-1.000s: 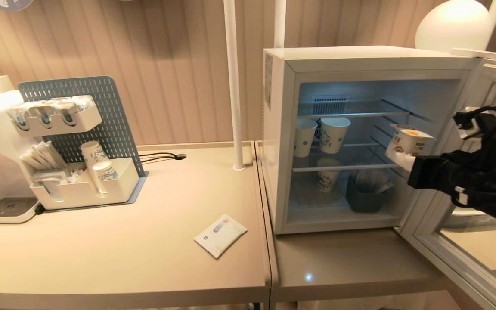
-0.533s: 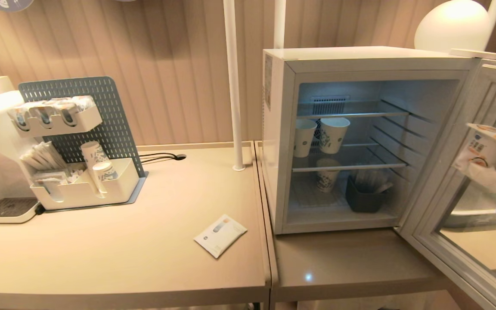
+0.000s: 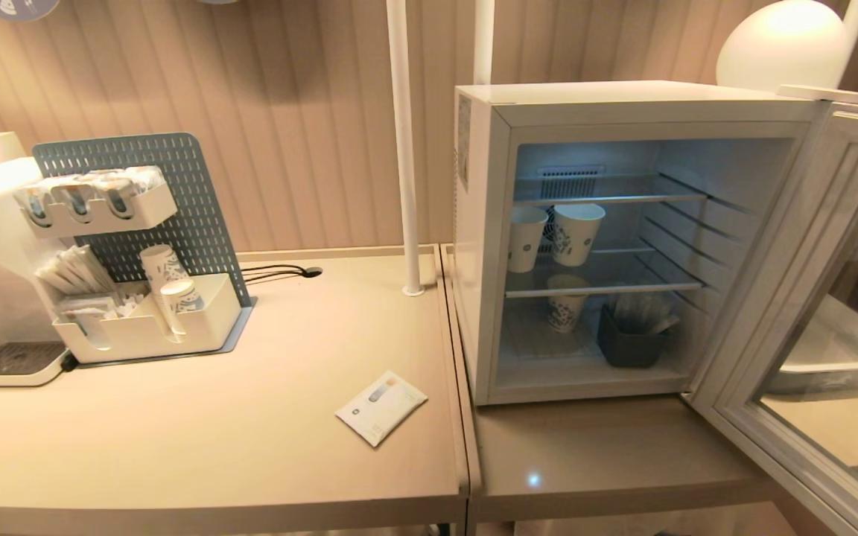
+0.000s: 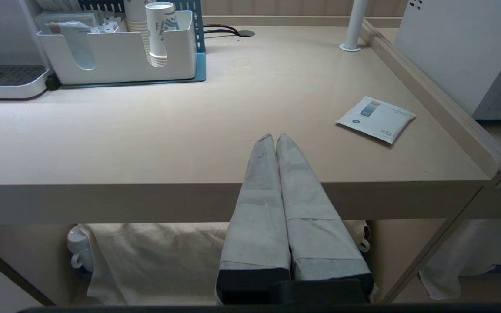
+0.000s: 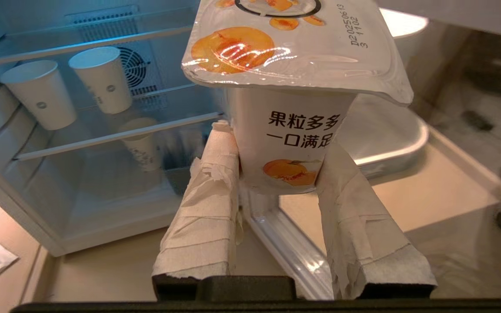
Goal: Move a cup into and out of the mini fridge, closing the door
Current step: Place the yoghurt on the table
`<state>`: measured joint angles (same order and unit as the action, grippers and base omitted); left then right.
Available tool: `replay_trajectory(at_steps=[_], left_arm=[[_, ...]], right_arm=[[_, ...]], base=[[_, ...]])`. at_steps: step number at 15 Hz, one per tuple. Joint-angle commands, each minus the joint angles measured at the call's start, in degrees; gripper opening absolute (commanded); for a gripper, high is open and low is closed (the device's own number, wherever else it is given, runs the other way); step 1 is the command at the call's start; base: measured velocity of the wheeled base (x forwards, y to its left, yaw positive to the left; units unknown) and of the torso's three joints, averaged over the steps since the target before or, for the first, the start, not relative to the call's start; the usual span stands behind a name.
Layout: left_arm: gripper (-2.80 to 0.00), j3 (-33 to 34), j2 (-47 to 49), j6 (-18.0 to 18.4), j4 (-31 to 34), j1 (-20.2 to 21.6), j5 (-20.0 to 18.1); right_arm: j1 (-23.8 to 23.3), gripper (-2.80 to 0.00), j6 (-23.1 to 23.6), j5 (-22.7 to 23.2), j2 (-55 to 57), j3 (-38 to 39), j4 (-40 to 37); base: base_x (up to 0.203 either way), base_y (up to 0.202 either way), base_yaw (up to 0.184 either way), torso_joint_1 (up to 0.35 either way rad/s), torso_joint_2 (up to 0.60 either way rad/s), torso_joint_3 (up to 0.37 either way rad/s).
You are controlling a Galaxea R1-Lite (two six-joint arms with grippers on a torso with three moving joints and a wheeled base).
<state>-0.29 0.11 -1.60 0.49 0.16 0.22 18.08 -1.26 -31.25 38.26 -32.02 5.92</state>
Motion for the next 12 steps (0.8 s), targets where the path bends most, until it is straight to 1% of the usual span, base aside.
replay_trajectory(at_steps=[1, 2, 4, 7, 8, 10, 11, 12], left_arm=[[-2.80, -0.1, 0.0, 0.0, 0.0, 0.0, 0.0], [-2.80, 0.0, 0.0, 0.0, 0.0, 0.0, 0.0], [-2.80, -0.1, 0.0, 0.0, 0.0, 0.0, 0.0], [-2.80, 0.0, 0.0, -0.1, 0.0, 0.0, 0.0], [-2.80, 0.0, 0.0, -0.1, 0.0, 0.0, 0.0], [-2.80, 0.0, 0.0, -0.1, 0.0, 0.0, 0.0], [-2.80, 0.0, 0.0, -0.1, 0.0, 0.0, 0.0], [-2.80, 0.0, 0.0, -0.1, 0.0, 0.0, 0.0]], right_arm=[[-0.7, -2.80, 1.4, -0.6, -7.9, 0.0, -2.7], [-1.9, -2.80, 1.8, -0.6, -9.2, -0.1, -3.8], [-2.2, -2.80, 1.4, -0.4, -10.0, 0.1, -4.5], [-2.5, -2.80, 1.7, 1.2, -14.6, 0.3, -5.8], [-4.3, -2.80, 1.9, 1.2, -15.9, 0.0, -6.9], [-11.3, -2.80, 2.4, 1.5, -17.5, -0.3, -8.3], [-15.2, -2.80, 2.6, 2.7, -19.1, -0.3, -8.8], [-18.2, -2.80, 2.7, 5.9, -21.7, -0.2, -9.5]], base=[[0.000, 0.000, 0.000, 0.000, 0.00, 0.000], [0.000, 0.000, 0.000, 0.000, 0.00, 0.000], [0.000, 0.000, 0.000, 0.000, 0.00, 0.000], [0.000, 0.000, 0.000, 0.000, 0.00, 0.000], [0.000, 0.000, 0.000, 0.000, 0.00, 0.000], [0.000, 0.000, 0.000, 0.000, 0.00, 0.000], [0.000, 0.000, 0.000, 0.000, 0.00, 0.000], [0.000, 0.000, 0.000, 0.000, 0.00, 0.000]])
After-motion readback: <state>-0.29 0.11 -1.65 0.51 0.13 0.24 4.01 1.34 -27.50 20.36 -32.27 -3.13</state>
